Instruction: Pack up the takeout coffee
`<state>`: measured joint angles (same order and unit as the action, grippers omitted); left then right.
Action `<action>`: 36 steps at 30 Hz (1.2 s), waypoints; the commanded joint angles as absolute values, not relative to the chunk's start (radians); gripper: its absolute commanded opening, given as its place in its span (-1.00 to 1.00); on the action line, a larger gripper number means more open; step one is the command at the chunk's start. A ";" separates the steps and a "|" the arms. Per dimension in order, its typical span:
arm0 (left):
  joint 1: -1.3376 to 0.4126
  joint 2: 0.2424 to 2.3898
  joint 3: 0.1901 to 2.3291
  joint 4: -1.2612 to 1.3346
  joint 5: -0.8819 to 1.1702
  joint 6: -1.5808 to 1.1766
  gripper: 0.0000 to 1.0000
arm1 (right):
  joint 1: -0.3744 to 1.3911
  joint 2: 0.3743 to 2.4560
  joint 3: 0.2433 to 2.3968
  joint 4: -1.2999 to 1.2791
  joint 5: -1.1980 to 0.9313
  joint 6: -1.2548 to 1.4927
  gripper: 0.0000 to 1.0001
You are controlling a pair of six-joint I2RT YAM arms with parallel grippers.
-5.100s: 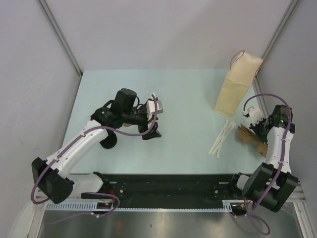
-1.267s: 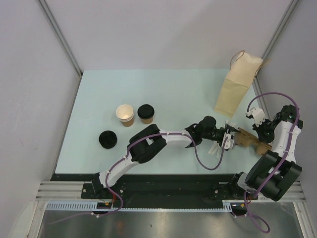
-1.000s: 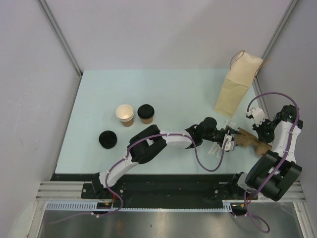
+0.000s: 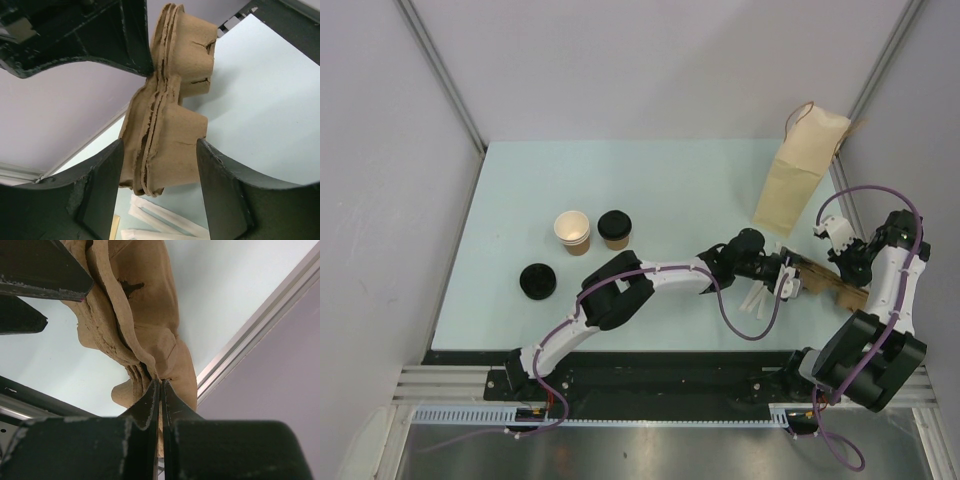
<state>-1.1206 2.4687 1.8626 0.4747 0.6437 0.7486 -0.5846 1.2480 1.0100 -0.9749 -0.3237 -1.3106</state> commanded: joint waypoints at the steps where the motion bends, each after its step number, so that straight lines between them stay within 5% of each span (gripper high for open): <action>1: -1.118 2.468 1.888 0.462 0.687 0.796 0.28 | -0.581 1.232 1.058 -0.971 -0.347 -1.312 -1.00; 18: -1.131 2.483 1.947 0.330 0.650 0.861 0.17 | -0.578 1.243 1.100 -0.997 -0.376 -1.304 -1.00; 36: -1.144 2.454 1.917 0.222 0.641 0.988 -0.22 | -0.584 1.253 1.101 -0.982 -0.397 -1.269 -1.00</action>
